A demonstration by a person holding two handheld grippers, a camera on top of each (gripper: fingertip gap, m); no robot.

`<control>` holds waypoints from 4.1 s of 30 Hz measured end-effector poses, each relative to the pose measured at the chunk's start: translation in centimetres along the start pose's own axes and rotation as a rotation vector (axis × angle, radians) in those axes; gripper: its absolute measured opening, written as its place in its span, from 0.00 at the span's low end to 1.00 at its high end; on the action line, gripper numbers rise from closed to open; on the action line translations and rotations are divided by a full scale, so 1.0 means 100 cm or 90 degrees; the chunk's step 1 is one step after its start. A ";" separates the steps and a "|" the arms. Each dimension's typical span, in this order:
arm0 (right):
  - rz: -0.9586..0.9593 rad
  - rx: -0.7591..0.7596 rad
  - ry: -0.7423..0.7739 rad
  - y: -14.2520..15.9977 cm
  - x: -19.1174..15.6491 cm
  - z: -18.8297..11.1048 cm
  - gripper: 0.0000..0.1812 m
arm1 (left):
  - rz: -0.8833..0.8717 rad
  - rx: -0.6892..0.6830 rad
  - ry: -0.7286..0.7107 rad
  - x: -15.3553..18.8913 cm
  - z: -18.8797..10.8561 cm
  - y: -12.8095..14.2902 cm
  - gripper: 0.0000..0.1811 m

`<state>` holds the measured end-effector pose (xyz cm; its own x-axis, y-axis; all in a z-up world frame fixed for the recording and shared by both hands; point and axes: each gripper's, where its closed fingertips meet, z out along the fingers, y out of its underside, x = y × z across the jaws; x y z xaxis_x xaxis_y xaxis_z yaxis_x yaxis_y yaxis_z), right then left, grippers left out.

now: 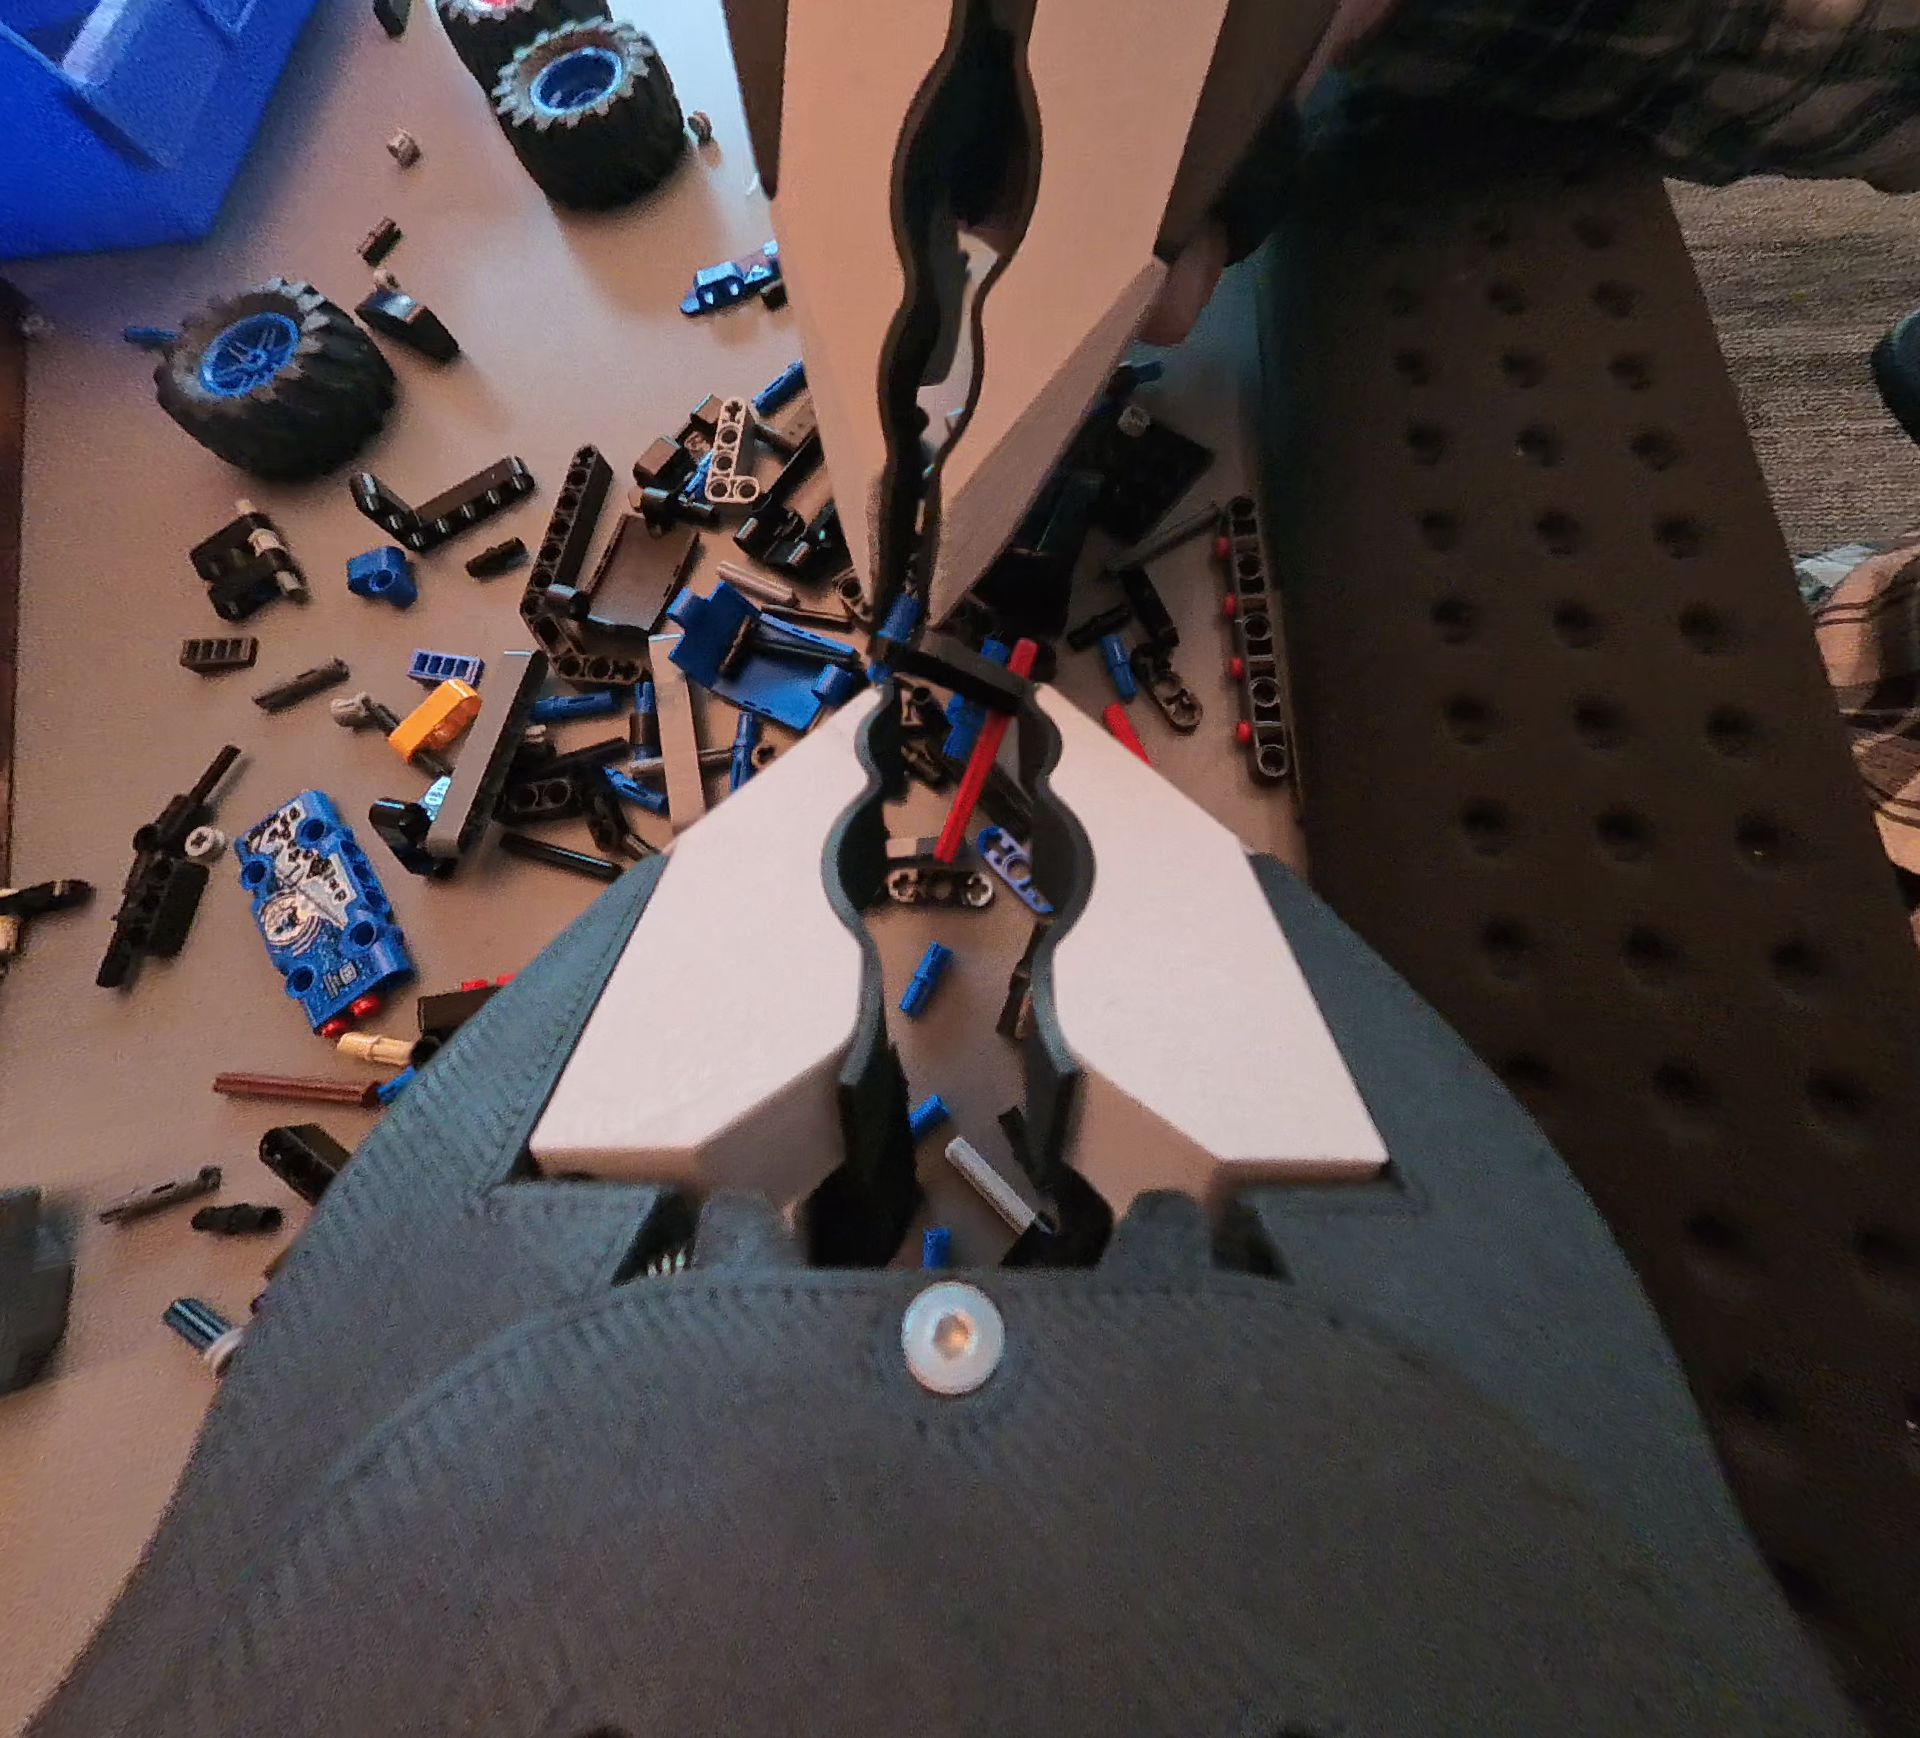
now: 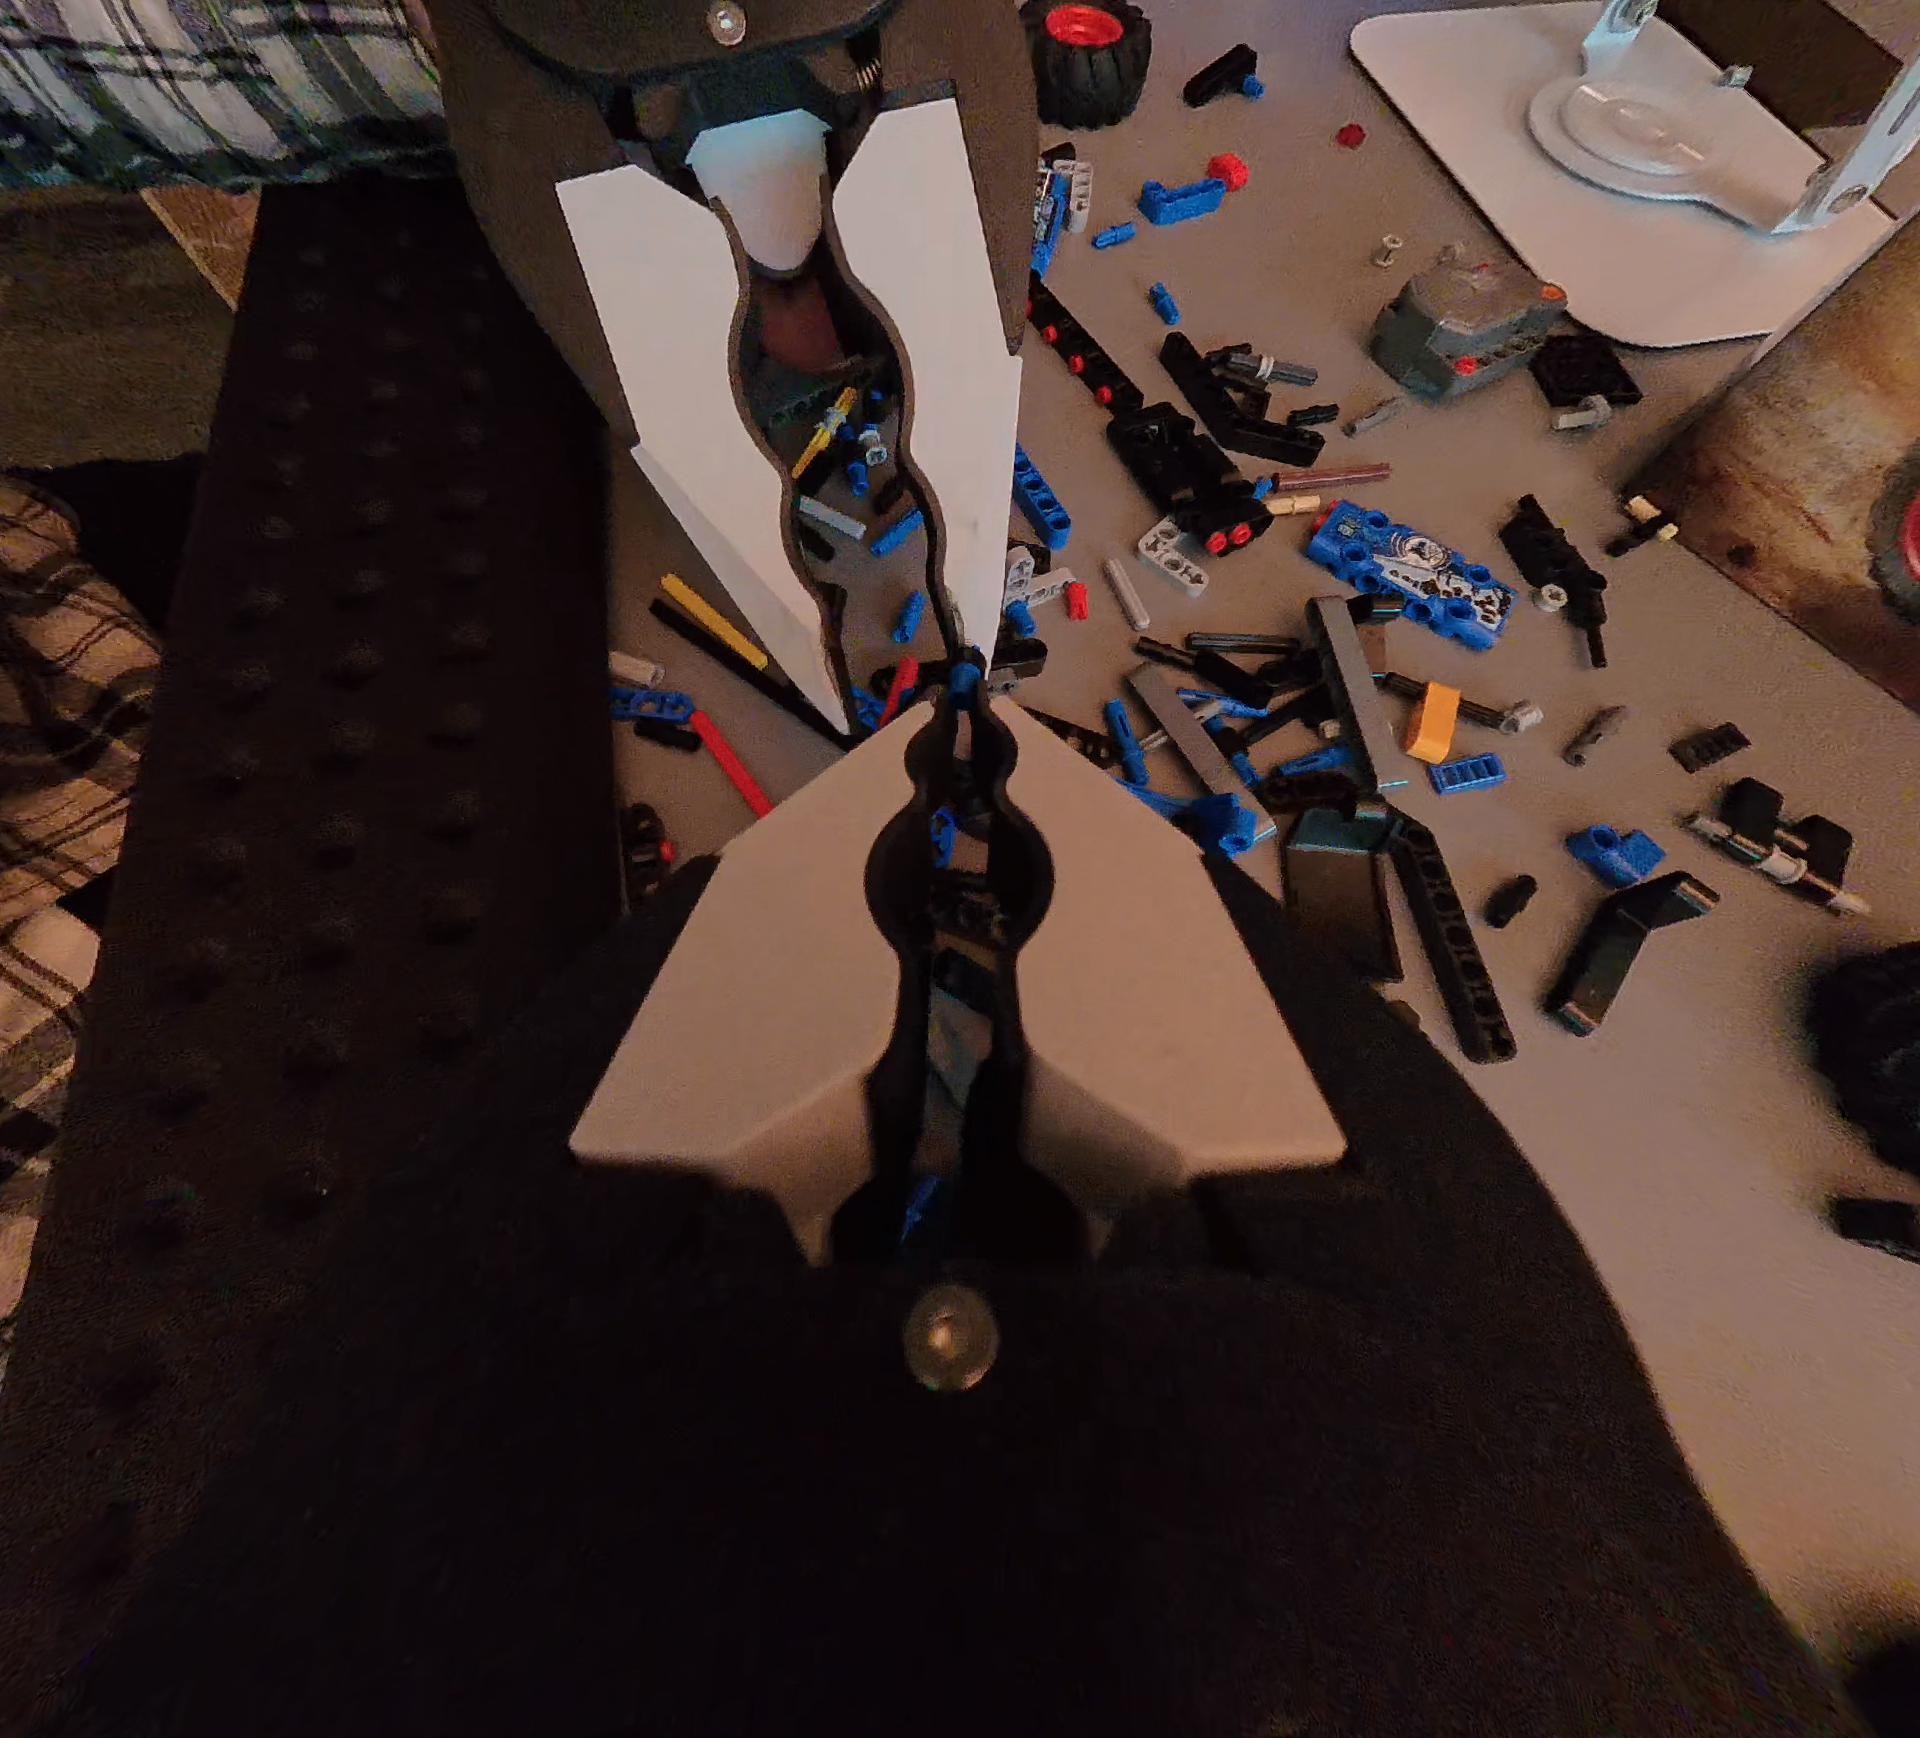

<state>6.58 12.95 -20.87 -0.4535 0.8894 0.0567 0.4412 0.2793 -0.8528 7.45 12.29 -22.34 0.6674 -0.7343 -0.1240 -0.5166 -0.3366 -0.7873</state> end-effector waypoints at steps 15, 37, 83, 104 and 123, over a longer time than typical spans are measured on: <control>0.020 0.124 -0.053 -0.027 -0.009 -0.017 0.02 | -0.010 0.103 0.002 -0.002 -0.012 -0.029 0.02; -0.012 0.170 -0.080 -0.039 -0.022 -0.027 0.00 | 0.065 0.135 -0.001 0.008 -0.022 -0.042 0.02; -0.045 0.234 -0.049 -0.056 -0.023 -0.048 0.01 | 0.050 0.228 -0.011 0.009 -0.041 -0.066 0.02; -0.070 -0.013 0.055 0.002 0.003 -0.005 0.02 | 0.037 0.222 -0.058 -0.009 -0.040 -0.058 0.02; -0.050 0.094 0.049 -0.023 0.002 -0.025 0.00 | 0.126 0.153 -0.115 -0.011 -0.029 -0.046 0.04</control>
<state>7.40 13.41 -17.63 -0.4193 0.8937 0.1600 0.2857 0.2971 -0.9111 7.58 13.00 -16.82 0.6618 -0.6483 -0.3763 -0.5188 -0.0337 -0.8542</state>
